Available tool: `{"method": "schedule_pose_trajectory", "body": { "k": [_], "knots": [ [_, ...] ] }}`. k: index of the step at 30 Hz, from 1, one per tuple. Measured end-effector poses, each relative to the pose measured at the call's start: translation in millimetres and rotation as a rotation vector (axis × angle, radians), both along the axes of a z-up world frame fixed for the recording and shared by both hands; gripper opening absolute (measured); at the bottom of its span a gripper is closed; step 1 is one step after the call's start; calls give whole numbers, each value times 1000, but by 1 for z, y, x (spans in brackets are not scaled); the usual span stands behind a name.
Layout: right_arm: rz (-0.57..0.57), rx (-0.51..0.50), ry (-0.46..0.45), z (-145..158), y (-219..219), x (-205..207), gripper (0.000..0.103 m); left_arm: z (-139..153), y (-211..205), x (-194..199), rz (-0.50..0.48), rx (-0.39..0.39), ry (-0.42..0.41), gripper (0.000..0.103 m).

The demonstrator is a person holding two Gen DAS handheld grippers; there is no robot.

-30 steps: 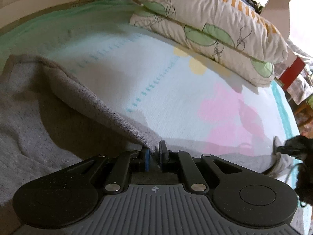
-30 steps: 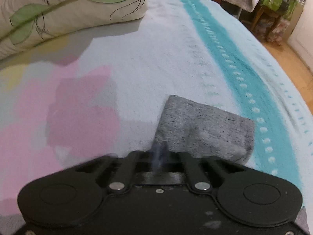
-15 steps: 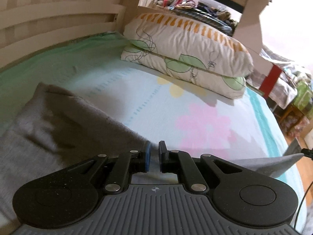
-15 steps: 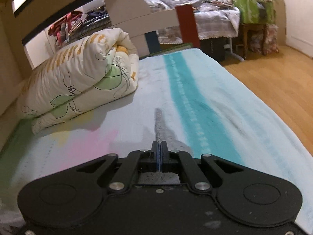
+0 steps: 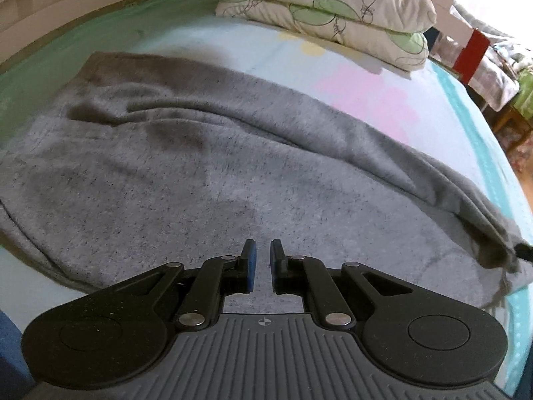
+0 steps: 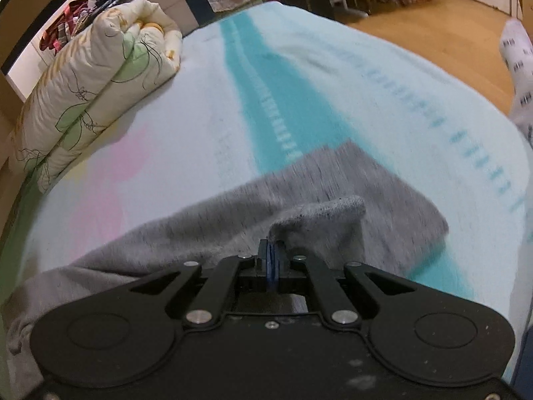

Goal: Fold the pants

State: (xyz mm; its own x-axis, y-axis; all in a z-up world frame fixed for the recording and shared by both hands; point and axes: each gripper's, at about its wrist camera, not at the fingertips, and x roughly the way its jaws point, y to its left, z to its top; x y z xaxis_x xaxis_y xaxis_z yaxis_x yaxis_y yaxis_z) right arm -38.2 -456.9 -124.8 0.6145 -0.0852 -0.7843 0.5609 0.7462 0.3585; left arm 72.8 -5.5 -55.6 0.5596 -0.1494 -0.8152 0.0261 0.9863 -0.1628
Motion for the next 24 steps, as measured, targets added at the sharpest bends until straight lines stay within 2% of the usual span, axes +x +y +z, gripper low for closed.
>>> {"method": "schedule_pose_trajectory", "body": {
  "k": [4, 9, 13, 16, 20, 24],
  "knots": [
    [-35, -8, 37, -3, 1, -8, 12, 0, 8, 12, -2, 2, 12, 9],
    [23, -171, -22, 30, 28, -3, 17, -4, 29, 27, 5, 12, 33, 9],
    [212, -223, -76, 51, 69, 26, 26, 1, 61, 59, 10, 37, 64, 9],
    [379, -178, -118, 58, 112, 59, 30, 8, 90, 81, 24, 54, 65, 9],
    [602, -114, -159, 61, 188, 113, 32, 13, 133, 110, 56, 79, 65, 10],
    [837, -108, -188, 60, 276, 167, 33, 6, 176, 132, 100, 91, 90, 10]
  ]
}}
